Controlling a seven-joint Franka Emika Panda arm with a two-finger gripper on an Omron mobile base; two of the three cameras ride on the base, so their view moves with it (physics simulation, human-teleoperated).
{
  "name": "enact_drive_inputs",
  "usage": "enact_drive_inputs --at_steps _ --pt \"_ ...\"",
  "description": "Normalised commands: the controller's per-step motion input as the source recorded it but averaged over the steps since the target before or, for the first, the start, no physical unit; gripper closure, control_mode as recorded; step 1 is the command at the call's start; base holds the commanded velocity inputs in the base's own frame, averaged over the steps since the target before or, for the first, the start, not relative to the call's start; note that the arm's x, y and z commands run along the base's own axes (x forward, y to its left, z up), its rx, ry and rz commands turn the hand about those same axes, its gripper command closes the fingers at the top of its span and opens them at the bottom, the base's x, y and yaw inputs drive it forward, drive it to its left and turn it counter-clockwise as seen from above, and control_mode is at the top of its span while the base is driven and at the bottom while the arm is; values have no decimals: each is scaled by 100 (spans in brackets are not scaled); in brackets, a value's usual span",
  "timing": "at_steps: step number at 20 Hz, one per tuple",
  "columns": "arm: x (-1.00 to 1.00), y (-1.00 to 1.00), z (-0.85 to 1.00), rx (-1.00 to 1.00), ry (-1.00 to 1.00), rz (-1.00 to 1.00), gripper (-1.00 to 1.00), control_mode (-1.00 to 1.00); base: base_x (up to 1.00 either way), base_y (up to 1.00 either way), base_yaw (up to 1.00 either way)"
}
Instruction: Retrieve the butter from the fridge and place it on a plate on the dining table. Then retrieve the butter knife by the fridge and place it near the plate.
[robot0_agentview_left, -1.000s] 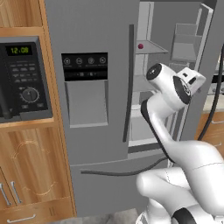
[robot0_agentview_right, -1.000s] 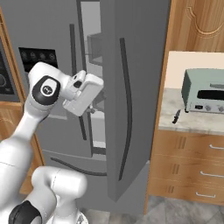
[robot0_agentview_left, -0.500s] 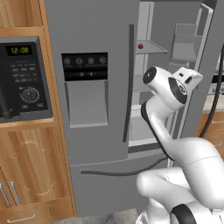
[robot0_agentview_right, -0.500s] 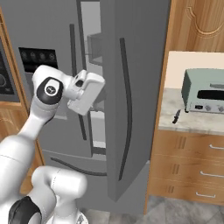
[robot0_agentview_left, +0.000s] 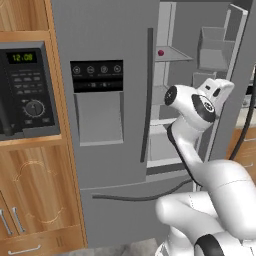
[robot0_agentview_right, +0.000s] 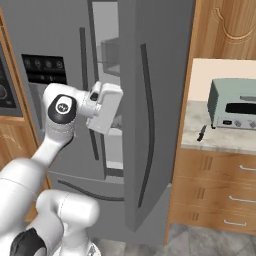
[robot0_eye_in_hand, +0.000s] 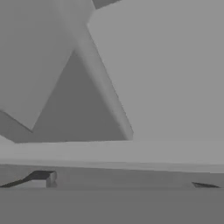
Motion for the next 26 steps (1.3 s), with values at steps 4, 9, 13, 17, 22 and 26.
enact_drive_inputs --at_steps 4,9,13,17,22,26 --pt "0 -79 0 -13 0 -3 -100 -100 0 0 0" --pt "0 -100 0 -2 5 -12 -100 -100 0 0 0" --pt "0 -100 1 4 18 -21 -100 -100 0 0 0" --pt "-40 -37 13 3 2 -7 -100 -100 0 0 0" --pt "-36 75 1 3 0 -8 -100 -100 0 0 0" --pt "-18 100 5 8 0 -2 -100 -100 0 0 0"
